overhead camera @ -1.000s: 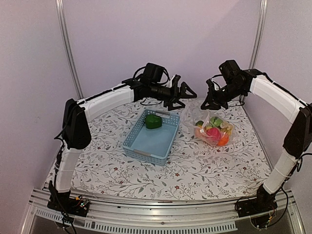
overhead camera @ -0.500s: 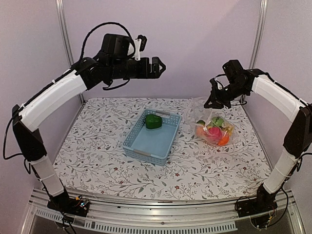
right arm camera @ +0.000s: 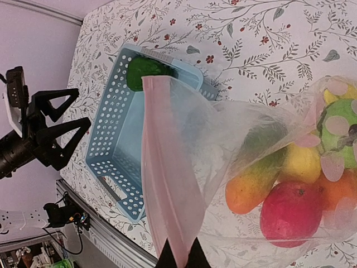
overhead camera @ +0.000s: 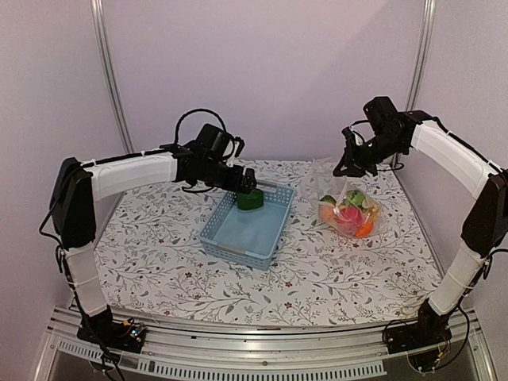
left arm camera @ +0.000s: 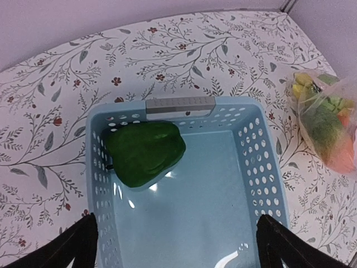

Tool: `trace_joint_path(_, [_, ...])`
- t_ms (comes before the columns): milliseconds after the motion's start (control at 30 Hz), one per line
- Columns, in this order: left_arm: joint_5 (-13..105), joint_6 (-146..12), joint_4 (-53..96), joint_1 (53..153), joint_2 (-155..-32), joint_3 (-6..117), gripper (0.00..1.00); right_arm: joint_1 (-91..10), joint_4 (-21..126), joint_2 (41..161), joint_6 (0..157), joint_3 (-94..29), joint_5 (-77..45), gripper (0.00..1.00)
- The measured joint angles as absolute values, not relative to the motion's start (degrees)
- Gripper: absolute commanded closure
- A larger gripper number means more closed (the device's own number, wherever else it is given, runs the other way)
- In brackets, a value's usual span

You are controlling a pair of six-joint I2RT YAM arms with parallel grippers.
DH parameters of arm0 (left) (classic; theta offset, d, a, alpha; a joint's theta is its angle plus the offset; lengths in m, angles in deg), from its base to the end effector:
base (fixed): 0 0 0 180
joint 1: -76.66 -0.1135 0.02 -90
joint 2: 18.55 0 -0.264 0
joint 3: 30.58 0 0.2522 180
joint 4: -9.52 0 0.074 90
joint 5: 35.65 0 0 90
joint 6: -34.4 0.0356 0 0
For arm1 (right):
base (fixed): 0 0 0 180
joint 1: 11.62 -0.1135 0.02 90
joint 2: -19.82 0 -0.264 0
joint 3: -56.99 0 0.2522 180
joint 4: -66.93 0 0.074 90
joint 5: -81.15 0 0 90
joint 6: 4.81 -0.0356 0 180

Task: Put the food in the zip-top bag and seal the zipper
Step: Adjust the fake vegetable in the bin.

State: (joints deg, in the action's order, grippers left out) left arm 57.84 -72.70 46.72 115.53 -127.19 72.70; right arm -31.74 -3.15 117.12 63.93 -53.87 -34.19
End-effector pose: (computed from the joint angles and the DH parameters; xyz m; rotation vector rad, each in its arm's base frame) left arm 0.3409 -0.2720 0.2660 0.4129 2.3136 -0.4213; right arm 0.3302 0.1372 0.3459 -0.1515 2.6293 0.8319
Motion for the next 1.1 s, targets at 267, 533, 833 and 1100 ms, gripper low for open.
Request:
trace_joint_path(267, [54.8, -71.5, 47.5, 115.4, -136.7, 81.0, 0.00, -31.7, -3.4, 117.0, 64.2, -53.8, -35.1, 1.00])
trace_joint_path(533, [54.6, -71.0, 47.2, 114.0, -144.5, 86.4, 0.00, -31.7, -3.7, 114.6, 64.1, -50.8, -36.0, 1.00])
trace_joint_path(833, [54.6, -70.1, 46.8, 112.9, -148.4, 87.4, 0.03, -31.7, -4.4, 114.5, 64.2, -50.8, -36.3, 1.00])
trace_joint_path(1100, [53.2, -68.6, 45.8, 113.4, -147.7, 85.0, 0.04, -31.7, -4.2, 114.0, 64.0, -49.3, -36.7, 1.00])
